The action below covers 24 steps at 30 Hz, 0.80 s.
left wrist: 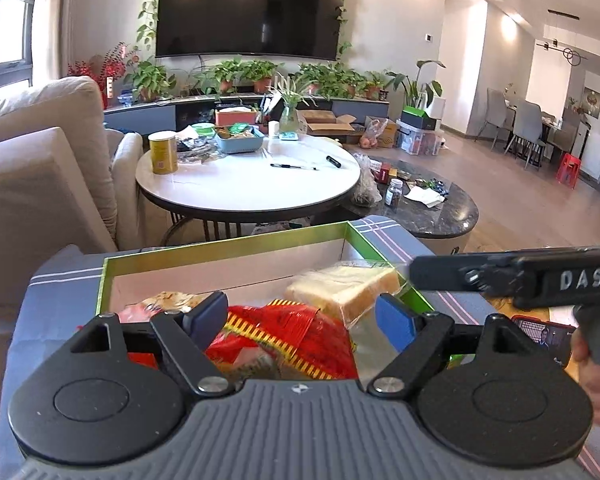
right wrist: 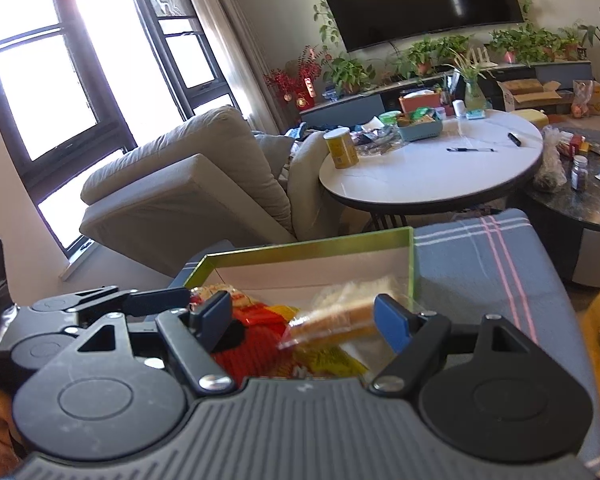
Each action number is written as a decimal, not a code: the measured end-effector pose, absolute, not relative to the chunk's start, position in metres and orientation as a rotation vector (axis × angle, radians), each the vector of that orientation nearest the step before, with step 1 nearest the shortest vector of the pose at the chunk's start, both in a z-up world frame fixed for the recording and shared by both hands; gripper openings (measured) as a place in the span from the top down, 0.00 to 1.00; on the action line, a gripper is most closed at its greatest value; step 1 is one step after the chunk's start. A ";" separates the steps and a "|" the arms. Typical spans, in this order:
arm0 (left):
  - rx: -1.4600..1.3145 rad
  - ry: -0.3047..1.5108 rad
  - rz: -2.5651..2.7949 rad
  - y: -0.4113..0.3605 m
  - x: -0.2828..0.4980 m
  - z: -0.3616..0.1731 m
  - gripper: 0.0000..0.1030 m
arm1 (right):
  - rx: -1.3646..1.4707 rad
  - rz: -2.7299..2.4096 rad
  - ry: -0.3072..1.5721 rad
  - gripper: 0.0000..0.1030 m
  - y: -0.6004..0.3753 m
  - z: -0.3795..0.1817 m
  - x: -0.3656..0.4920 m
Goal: Organize snacks
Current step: 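Lower the bread loaf into the box and open the right gripper, then move the right tool down to the red snack bag with white lettering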
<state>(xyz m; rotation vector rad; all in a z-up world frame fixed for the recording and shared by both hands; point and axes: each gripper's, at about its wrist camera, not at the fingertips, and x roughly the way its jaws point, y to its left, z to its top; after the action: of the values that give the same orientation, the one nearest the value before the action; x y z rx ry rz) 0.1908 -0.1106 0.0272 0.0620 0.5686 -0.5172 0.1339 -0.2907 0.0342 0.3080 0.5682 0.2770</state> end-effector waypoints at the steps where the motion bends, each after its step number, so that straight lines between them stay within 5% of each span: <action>1: 0.061 0.565 -0.510 -0.107 0.187 0.028 0.23 | 0.310 0.270 0.566 0.17 -0.294 0.035 0.131; 14: 0.051 0.572 -0.534 -0.092 0.132 0.031 0.22 | 0.285 0.202 0.624 0.17 -0.306 0.029 0.087; 24: 0.052 0.647 -0.558 -0.100 0.105 0.007 0.22 | 0.278 0.094 0.816 0.17 -0.316 -0.029 0.067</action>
<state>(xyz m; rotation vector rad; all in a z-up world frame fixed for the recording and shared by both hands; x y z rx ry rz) 0.1047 -0.0999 0.0073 0.0525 0.6468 -0.5579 0.0669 -0.3165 -0.0294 0.2779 0.8159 0.0939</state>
